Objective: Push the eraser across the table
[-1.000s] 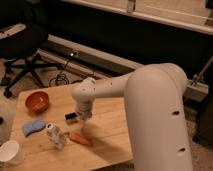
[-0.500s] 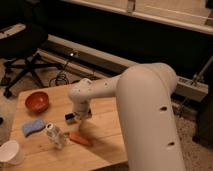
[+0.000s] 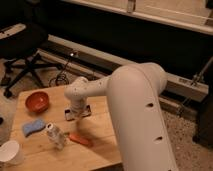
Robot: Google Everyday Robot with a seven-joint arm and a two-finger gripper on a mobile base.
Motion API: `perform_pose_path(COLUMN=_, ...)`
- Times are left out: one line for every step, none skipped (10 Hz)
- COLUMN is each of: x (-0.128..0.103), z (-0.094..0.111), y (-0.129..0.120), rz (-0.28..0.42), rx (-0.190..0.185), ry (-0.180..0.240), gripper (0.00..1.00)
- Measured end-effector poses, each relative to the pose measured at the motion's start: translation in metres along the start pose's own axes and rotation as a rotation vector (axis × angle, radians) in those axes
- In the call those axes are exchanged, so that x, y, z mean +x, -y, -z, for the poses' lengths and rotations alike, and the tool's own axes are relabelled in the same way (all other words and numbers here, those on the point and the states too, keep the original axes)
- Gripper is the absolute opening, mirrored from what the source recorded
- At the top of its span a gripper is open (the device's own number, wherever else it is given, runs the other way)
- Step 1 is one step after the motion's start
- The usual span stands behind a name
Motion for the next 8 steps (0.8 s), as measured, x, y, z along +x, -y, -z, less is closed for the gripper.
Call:
perform_pose_path(x=-0.006, z=0.004, y=0.008, rz=-0.002, rx=0.016, ry=0.006, gripper=0.00)
perform_pose_path(x=-0.010, z=0.007, y=0.015, rz=-0.004, rx=0.028, ry=0.009, gripper=0.00)
perform_pose_path(x=-0.012, z=0.008, y=0.021, rz=-0.003, rx=0.039, ry=0.007, gripper=0.00)
perform_pose_path(x=-0.015, z=0.009, y=0.026, rz=-0.005, rx=0.046, ry=0.006, gripper=0.00)
perform_pose_path(x=-0.018, z=0.008, y=0.030, rz=-0.005, rx=0.049, ry=0.005, gripper=0.00)
perform_pose_path(x=-0.023, z=0.009, y=0.032, rz=-0.003, rx=0.053, ry=0.009, gripper=0.00)
perform_pose_path(x=-0.026, z=0.010, y=0.032, rz=0.000, rx=0.056, ry=0.010, gripper=0.00)
perform_pose_path(x=-0.024, z=0.011, y=0.032, rz=-0.002, rx=0.055, ry=0.009, gripper=0.00)
